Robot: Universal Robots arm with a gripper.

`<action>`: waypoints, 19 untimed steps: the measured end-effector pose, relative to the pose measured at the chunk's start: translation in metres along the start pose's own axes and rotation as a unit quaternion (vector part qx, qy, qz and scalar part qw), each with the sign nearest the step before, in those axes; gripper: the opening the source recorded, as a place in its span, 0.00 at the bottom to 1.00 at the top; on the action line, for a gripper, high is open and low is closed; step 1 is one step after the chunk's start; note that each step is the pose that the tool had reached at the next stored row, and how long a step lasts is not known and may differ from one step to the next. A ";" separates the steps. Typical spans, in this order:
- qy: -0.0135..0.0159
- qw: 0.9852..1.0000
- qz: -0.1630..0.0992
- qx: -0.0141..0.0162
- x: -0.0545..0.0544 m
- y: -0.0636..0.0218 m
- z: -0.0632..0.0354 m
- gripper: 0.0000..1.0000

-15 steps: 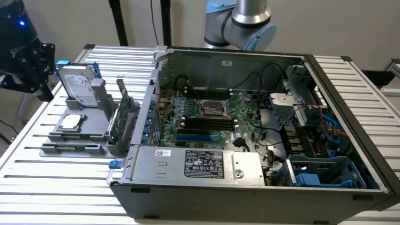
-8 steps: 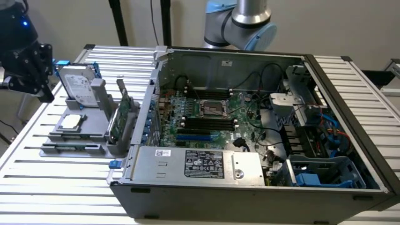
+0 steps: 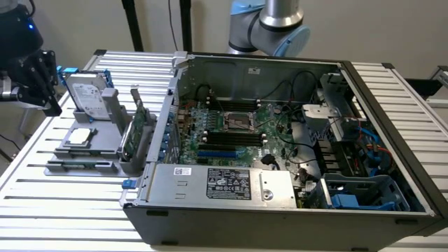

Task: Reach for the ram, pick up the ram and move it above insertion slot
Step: 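Pick up the ram and move it above insertion slot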

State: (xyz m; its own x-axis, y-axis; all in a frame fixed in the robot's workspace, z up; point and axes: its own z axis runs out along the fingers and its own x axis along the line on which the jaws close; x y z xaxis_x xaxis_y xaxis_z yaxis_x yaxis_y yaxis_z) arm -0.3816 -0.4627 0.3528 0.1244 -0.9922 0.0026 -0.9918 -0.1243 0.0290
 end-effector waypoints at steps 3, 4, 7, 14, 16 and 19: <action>0.000 1.000 0.000 0.000 0.000 -0.0001 0.0000 0.11; 0.000 1.000 0.000 0.001 0.000 -0.0001 0.0000 0.12; 0.001 1.000 0.000 0.006 0.000 0.0012 0.0018 0.24; 0.002 1.000 0.000 0.017 0.001 0.0057 0.0131 0.47; 0.002 1.000 0.002 0.017 0.001 0.0058 0.0167 0.54; 0.002 1.000 0.006 0.017 0.003 0.0059 0.0223 0.54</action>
State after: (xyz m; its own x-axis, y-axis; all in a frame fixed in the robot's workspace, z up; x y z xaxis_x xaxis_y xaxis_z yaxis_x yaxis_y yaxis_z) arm -0.3877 -0.4668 0.3307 0.1135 -0.9935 0.0060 -0.9935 -0.1135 -0.0052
